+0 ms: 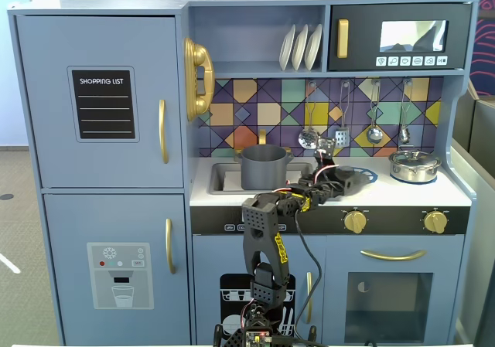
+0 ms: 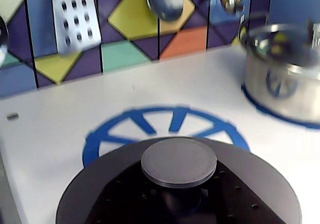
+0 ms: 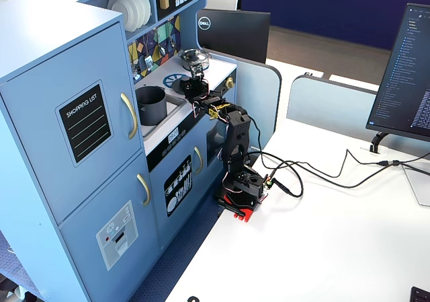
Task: Pick up the lid from the counter and put it on the gray recipient
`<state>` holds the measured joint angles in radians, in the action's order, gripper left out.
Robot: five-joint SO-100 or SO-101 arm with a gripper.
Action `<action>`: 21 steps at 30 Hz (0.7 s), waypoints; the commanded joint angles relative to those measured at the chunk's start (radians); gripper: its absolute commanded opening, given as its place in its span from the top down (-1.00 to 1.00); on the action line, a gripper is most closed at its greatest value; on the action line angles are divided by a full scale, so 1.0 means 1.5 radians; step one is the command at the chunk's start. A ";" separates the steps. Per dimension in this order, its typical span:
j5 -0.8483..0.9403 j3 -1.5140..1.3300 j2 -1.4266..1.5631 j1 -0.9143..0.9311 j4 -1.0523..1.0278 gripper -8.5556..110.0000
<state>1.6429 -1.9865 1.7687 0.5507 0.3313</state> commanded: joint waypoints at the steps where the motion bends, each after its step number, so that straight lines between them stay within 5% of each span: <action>1: 0.009 0.086 0.082 -0.013 -0.018 0.86; 16: -0.045 0.222 0.286 -0.237 -0.363 0.86; 21: -0.034 0.208 0.295 -0.313 -0.381 0.86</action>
<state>1.5877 -1.7380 2.1506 0.1304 -0.2316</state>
